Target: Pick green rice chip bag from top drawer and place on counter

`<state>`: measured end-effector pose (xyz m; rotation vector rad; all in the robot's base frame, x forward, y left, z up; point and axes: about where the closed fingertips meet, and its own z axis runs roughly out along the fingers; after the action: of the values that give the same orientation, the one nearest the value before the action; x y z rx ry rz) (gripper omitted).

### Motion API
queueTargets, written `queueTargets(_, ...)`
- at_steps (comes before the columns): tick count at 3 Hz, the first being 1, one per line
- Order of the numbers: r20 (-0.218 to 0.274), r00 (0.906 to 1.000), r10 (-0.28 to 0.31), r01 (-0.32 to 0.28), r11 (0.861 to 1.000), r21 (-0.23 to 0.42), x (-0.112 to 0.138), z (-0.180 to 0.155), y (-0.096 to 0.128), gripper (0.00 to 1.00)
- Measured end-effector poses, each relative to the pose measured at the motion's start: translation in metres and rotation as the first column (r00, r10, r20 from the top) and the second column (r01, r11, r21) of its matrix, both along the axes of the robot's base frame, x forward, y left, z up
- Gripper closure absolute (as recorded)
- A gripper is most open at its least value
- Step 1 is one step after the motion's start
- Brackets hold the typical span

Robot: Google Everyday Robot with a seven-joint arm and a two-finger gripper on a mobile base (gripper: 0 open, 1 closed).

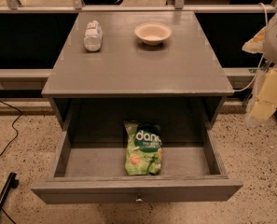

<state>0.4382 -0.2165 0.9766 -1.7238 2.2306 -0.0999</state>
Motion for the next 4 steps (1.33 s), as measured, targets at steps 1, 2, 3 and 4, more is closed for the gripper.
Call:
queueTargets(1,0.0,1.0,0.0,0.0,1.0,0.0,0.0,0.0,0.0,0.0)
queueTargets(2,-0.017,0.9993,-0.034,0.034,0.999,0.026,0.004,-0.011,0.004,0.0)
queueTargets(3,-0.049,0.9875,-0.15,0.154,0.984,0.088,0.004,-0.06,0.047,0.0)
queueTargets(4,-0.095,0.9559,-0.278,0.289,0.947,0.139,-0.001,-0.115,0.074,0.0)
